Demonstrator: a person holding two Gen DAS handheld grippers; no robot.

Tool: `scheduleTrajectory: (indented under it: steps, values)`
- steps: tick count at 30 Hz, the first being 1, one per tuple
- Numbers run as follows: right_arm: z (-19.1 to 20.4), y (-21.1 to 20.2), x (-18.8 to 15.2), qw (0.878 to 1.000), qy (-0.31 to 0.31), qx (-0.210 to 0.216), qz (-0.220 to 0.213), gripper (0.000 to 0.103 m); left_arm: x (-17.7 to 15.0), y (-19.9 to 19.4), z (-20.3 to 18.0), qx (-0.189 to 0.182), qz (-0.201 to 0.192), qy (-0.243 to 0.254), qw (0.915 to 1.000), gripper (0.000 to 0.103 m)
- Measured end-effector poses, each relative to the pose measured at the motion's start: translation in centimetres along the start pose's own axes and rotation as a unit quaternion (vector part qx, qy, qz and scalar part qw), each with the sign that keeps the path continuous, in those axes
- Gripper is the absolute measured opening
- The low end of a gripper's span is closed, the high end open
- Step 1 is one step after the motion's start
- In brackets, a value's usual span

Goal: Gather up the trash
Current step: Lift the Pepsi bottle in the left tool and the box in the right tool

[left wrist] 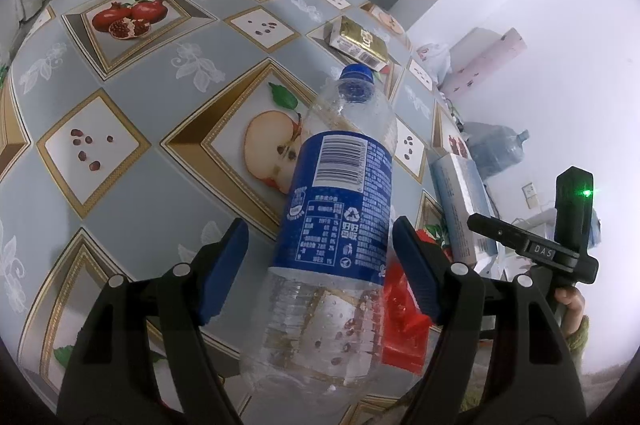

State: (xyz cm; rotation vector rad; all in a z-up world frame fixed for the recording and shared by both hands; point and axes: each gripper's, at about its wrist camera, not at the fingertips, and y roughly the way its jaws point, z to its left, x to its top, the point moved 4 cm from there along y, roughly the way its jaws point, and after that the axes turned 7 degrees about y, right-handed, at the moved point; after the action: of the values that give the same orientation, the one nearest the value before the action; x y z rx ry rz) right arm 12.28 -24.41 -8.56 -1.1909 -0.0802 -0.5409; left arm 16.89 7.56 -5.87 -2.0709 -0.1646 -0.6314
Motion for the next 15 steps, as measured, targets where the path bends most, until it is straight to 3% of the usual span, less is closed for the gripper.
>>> scheduleTrajectory:
  steps: [15]
  values:
    - [-0.3,0.0,-0.3,1.000,-0.003,0.001,0.007,0.078,0.0,0.4,-1.0,0.003,0.003,0.004,1.0000,0.070]
